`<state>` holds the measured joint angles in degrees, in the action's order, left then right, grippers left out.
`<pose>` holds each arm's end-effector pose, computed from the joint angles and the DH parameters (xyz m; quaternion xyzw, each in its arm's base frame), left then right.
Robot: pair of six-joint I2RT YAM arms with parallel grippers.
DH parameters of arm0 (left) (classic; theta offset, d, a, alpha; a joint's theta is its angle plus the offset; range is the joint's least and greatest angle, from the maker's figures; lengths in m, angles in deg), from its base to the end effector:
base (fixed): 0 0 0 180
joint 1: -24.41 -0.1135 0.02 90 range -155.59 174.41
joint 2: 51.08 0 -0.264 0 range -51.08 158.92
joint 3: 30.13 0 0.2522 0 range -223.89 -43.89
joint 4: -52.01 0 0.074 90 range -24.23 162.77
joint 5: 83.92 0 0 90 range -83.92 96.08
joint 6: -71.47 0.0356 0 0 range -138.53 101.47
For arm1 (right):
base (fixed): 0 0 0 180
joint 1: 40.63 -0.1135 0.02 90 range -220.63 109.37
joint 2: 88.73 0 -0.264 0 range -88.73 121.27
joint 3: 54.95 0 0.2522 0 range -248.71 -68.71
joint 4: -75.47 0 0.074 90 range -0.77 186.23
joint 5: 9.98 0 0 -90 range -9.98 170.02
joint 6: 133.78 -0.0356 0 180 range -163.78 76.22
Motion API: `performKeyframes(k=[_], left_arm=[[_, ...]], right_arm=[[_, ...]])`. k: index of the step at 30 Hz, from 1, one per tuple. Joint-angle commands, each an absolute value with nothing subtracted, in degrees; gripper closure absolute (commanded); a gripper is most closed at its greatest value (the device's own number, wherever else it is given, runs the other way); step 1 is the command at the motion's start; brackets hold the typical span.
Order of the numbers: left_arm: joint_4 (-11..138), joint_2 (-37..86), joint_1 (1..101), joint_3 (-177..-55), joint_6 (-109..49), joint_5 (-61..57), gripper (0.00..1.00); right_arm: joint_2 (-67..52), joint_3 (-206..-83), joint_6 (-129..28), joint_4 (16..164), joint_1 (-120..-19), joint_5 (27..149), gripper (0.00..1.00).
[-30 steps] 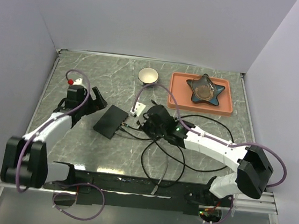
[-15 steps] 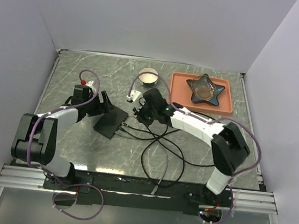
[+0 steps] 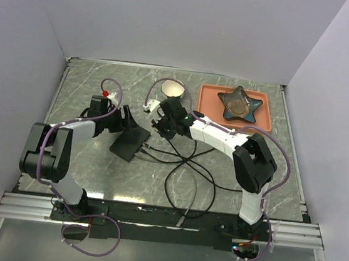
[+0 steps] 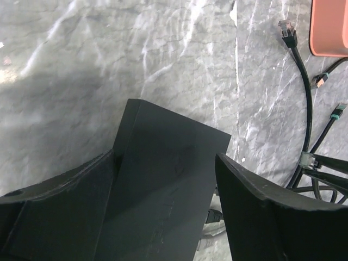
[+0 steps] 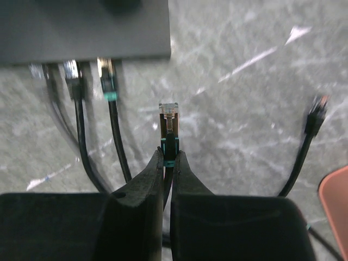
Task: Insert the plug into the switch port
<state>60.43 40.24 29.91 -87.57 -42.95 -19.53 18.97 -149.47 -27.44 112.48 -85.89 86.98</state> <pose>0.3110 -0.0454 0.1654 -0.0582 0.8945 -0.2976 0.3286 0.2896 0.2984 0.2235 -0.4983 0.7956 0.1401 0.3148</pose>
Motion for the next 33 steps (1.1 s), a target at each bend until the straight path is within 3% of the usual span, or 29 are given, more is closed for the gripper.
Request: performKeyframes(k=[1, 16, 33], left_arm=[[59.44, 41.9, 32.49, -91.08, -41.03, -22.23, 0.23], [62.7, 40.76, 33.38, -91.97, -41.12, -13.96, 0.22], [60.67, 40.5, 32.76, -89.07, -40.77, -16.95, 0.26]], right_arm=[[22.01, -153.79, -26.12, 114.19, -85.45, 88.36, 1.0], [25.43, -153.7, -26.38, 116.21, -85.72, 87.41, 1.0], [31.67, -159.68, -26.03, 118.33, -87.83, 86.26, 1.0]])
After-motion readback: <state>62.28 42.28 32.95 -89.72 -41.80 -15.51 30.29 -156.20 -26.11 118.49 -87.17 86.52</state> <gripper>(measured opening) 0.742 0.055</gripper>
